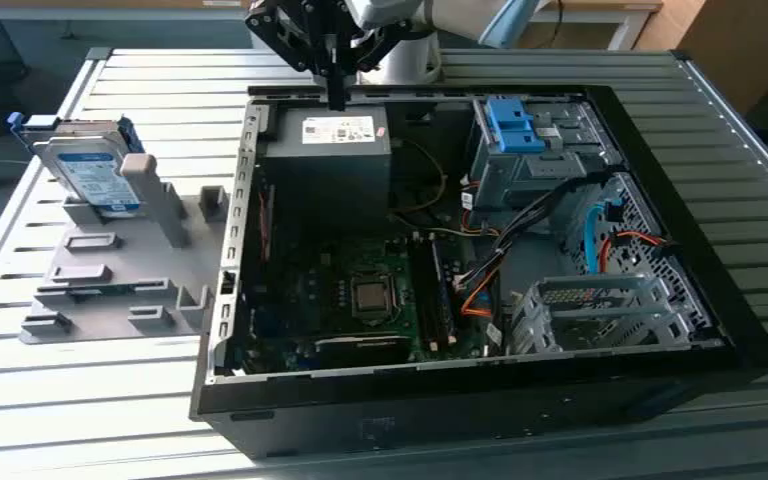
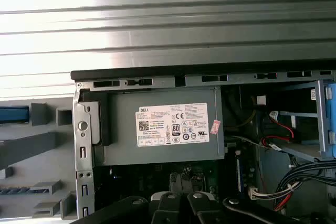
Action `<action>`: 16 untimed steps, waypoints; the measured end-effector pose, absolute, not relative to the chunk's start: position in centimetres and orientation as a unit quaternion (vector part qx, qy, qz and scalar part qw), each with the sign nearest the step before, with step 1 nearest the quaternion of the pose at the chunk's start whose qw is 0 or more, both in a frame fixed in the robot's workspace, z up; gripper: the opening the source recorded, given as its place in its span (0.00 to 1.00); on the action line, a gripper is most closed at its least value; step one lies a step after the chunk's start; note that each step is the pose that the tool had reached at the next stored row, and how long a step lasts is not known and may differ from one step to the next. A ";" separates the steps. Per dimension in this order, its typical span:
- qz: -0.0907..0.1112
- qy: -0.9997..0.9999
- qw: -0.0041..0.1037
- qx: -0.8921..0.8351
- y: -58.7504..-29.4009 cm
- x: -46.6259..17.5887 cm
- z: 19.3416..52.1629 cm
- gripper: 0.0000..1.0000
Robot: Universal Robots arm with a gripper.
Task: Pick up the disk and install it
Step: 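Reach for the disk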
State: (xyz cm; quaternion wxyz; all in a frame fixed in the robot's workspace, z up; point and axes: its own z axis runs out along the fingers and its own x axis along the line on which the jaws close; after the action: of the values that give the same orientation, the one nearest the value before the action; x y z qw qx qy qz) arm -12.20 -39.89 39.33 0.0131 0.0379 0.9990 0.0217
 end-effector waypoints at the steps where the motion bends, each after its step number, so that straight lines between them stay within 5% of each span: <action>1: 0.022 0.999 0.013 0.038 -39.9 -12.2 39.3 0.11; 16: 0.022 0.999 0.013 0.038 -39.9 -12.5 39.3 0.11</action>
State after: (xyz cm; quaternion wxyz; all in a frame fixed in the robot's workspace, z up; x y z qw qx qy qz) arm -12.50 -39.89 39.33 0.0131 0.0378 0.9990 0.0217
